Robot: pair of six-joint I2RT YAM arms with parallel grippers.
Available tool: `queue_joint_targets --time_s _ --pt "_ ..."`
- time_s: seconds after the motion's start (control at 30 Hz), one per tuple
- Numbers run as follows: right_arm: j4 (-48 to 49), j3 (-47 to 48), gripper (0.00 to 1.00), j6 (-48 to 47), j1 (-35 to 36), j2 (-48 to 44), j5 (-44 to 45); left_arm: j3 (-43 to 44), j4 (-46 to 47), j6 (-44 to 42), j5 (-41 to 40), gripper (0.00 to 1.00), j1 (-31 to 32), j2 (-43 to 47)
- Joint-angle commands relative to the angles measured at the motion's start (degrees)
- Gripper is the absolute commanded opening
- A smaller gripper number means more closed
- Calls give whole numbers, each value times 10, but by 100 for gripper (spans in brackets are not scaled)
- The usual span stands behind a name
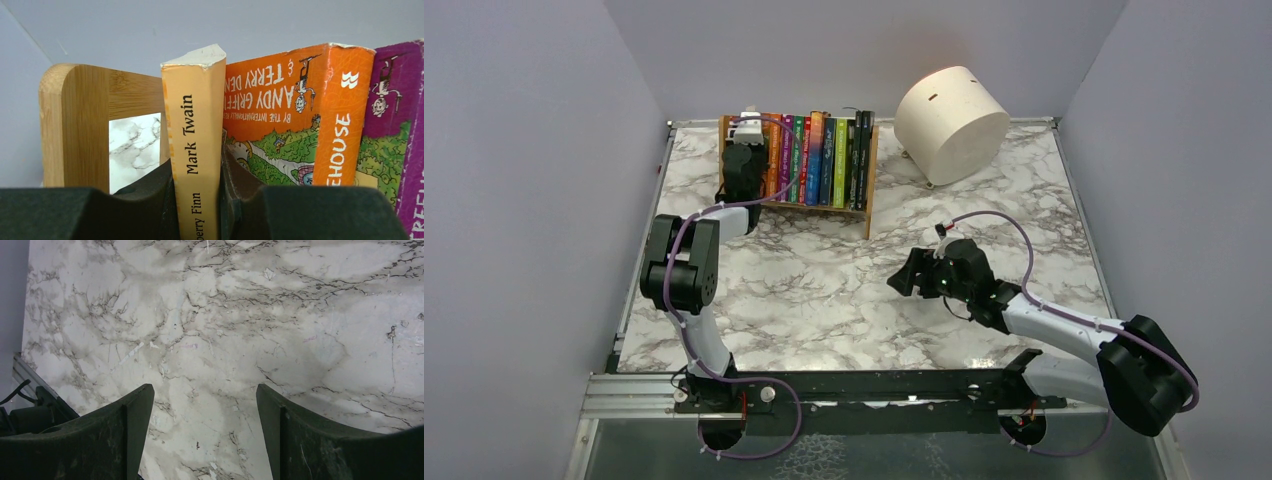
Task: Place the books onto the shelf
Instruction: Place the book on the shelf.
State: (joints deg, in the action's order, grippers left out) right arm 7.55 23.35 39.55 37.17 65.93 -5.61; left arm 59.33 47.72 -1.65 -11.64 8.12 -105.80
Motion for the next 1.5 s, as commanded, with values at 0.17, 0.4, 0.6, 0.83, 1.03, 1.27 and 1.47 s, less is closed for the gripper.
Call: queue_joint_targets --time_s 0.17,0.4,0.6,0.83,1.03,1.27,1.47 --pt "9 6 74 -6 -2 -16 -3 -19 5 48 44 0 2 -5" --pt "13 5 74 -2 -2 -13 -10 -39 -41 52 16 0 2 19" --pt "17 6 74 2 -2 -12 -17 -48 -73 58 2 0 2 32" --pt "15 4 74 4 -2 -15 -19 -24 -132 72 -3 5 2 37" --pt "13 4 74 4 -2 -18 -19 -5 -170 73 -3 48 2 34" --pt "13 3 74 3 -2 -19 -19 -5 -175 82 -6 60 2 51" --pt "15 1 74 5 -2 -17 -20 -6 -176 93 7 61 2 79"
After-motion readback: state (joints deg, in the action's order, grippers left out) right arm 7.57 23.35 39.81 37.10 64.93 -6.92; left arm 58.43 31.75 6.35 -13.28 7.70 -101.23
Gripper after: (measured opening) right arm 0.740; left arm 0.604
